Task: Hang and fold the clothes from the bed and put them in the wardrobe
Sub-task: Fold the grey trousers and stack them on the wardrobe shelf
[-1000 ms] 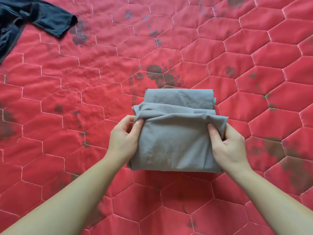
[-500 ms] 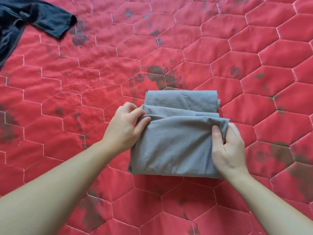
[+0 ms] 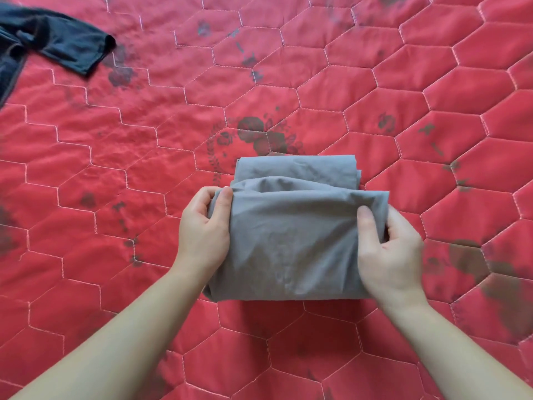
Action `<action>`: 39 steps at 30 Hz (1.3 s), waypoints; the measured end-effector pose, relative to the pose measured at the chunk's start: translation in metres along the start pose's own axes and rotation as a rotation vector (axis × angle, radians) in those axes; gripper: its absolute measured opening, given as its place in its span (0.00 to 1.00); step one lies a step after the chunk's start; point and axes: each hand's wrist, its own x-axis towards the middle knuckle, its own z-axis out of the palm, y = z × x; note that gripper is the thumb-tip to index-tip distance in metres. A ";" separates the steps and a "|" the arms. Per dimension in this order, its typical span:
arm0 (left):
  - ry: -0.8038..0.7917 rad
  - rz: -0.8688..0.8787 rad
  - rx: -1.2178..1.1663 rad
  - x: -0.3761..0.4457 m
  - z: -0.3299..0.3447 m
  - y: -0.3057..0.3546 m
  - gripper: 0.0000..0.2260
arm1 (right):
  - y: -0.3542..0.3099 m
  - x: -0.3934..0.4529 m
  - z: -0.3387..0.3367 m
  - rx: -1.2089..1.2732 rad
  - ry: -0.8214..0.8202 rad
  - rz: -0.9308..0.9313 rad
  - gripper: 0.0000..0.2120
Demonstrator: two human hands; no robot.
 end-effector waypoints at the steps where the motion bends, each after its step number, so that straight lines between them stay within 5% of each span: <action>1: 0.007 0.025 -0.016 0.003 -0.001 0.004 0.11 | -0.006 0.001 -0.003 0.024 0.022 -0.051 0.17; 5: -0.003 0.020 -0.035 0.041 0.011 0.013 0.11 | -0.011 0.042 0.005 -0.014 0.080 -0.139 0.17; 11: 0.010 -0.010 0.281 0.097 0.054 -0.013 0.10 | 0.044 0.105 0.048 -0.215 -0.080 0.084 0.17; 18: -0.039 0.103 0.460 0.104 0.054 0.000 0.09 | 0.047 0.106 0.053 -0.346 -0.059 0.128 0.15; 24: -0.108 0.624 0.913 0.025 0.034 0.027 0.19 | 0.038 0.108 0.053 -0.341 -0.036 0.128 0.18; 27: -0.377 0.422 1.072 0.012 0.038 0.011 0.30 | 0.034 0.114 0.053 -0.288 0.016 0.064 0.19; 33: -0.352 0.367 1.023 0.043 0.059 -0.028 0.33 | 0.036 0.124 0.063 -0.363 -0.040 0.124 0.10; 34: -0.349 0.374 1.006 0.044 0.061 -0.031 0.32 | 0.034 0.122 0.062 -0.399 -0.025 0.091 0.07; 37: -0.328 0.413 0.959 0.045 0.060 -0.038 0.32 | 0.020 0.101 0.062 -0.629 0.011 -0.274 0.24; 39: -0.316 0.425 0.922 0.047 0.059 -0.041 0.32 | 0.016 0.084 0.068 -0.757 -0.179 -0.460 0.26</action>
